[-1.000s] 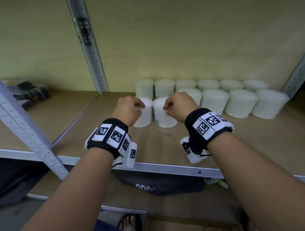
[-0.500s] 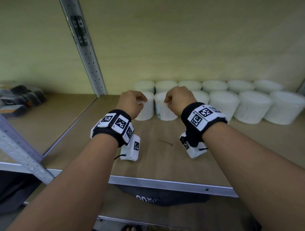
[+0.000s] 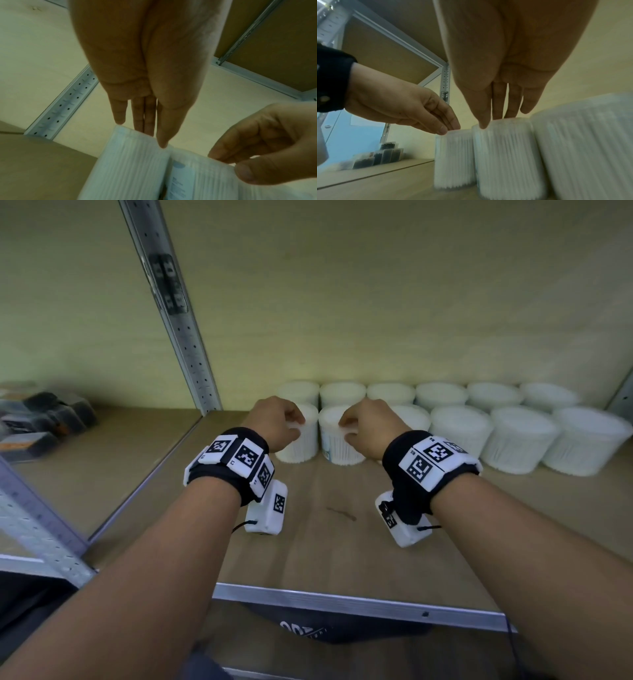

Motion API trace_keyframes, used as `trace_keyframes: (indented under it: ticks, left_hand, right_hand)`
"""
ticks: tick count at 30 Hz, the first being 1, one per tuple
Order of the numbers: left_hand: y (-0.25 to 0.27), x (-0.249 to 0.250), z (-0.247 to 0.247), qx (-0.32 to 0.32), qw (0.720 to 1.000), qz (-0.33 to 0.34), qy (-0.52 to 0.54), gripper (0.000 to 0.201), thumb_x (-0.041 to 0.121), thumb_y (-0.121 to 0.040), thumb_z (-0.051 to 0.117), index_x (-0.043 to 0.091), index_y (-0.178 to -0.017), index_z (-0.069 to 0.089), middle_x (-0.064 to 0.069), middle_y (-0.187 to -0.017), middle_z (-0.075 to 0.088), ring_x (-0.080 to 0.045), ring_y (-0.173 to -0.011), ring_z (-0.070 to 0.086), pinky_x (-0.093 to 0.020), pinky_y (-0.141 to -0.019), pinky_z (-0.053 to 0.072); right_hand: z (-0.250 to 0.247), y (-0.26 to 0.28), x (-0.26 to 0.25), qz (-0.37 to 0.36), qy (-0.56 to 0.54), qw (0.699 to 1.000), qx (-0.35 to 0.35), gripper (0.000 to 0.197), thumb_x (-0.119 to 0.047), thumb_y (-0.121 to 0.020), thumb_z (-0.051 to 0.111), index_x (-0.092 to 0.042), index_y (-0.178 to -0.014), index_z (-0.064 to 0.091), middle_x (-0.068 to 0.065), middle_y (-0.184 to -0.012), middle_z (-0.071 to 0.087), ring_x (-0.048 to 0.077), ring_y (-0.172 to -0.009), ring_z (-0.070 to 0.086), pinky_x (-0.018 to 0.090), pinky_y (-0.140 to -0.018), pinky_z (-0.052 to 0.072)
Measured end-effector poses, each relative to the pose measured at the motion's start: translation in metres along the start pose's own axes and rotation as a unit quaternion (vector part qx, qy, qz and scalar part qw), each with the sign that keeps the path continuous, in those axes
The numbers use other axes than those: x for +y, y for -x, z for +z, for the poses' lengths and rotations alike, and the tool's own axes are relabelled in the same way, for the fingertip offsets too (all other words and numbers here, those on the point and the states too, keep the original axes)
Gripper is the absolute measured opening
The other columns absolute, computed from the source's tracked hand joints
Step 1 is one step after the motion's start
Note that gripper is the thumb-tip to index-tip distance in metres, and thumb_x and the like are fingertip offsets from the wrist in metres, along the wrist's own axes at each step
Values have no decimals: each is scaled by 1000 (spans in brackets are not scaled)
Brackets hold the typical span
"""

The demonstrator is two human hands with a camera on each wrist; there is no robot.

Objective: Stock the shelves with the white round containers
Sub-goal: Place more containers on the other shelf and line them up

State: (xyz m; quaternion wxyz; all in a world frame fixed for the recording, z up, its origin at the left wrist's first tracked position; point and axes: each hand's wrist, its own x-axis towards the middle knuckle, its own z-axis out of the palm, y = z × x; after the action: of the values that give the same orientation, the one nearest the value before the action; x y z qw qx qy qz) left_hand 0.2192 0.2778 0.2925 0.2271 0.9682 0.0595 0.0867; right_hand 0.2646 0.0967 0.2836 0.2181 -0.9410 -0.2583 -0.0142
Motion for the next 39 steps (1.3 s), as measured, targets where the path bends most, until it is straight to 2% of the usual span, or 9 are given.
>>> trace_keyframes:
  ticks: [4,8,12,20,25,29,34,39]
  left_hand:
    - [-4,21,-3,-3,1000,13,-7,39,20,-88,62,10,-126,57,-9,-131,54,-21,-121,51,-25,-96,40]
    - [-11,64,-5,-1,999,50,10,38,24,-88,63,12,-123,58,-8,-127,56,-20,-117,54,-20,-89,38]
    - [-20,119,2,-14,995,97,32,39,29,-87,63,14,-123,58,-5,-126,57,-18,-116,54,-21,-89,37]
    - [-39,230,49,-81,980,172,63,40,32,-88,61,15,-124,56,-5,-127,55,-20,-116,53,-26,-93,40]
    - [-51,280,86,-125,974,181,62,45,33,-88,61,14,-128,52,-5,-132,51,-20,-121,50,-26,-96,40]
    - [-59,303,112,-140,974,173,40,44,32,-88,62,9,-124,54,-7,-130,52,-22,-119,52,-27,-93,40]
    - [-69,305,145,-178,972,149,-23,55,40,-87,61,9,-131,50,-10,-136,49,-25,-124,49,-38,-104,42]
    - [-77,301,156,-173,971,161,-34,60,41,-86,62,9,-134,48,-9,-139,48,-24,-127,47,-36,-106,40]
  right_hand:
    - [-19,18,9,-3,-35,999,10,41,-18,-91,57,-14,-132,55,6,-139,52,20,-125,51,26,-101,41]
    - [-53,37,35,23,-37,998,43,37,-19,-91,57,-14,-128,59,4,-135,57,19,-124,53,26,-101,42]
    - [-97,58,71,69,-15,996,58,37,-21,-91,58,-13,-127,60,3,-134,58,19,-123,54,26,-102,40]
    - [-166,96,160,181,24,981,68,35,-23,-91,59,-13,-124,61,5,-133,57,21,-122,53,27,-101,40]
    - [-183,106,207,234,30,970,60,38,-28,-92,57,-15,-128,57,5,-133,55,20,-123,52,27,-102,40]
    - [-182,100,234,257,34,965,51,39,-32,-92,57,-15,-127,57,4,-134,53,21,-122,52,28,-101,42]
    - [-170,86,256,266,48,963,-6,51,-40,-93,55,-15,-136,48,5,-144,43,22,-134,40,31,-110,33]
    - [-162,78,262,257,96,961,-30,56,-45,-91,54,-14,-137,48,8,-143,43,25,-132,41,32,-108,35]
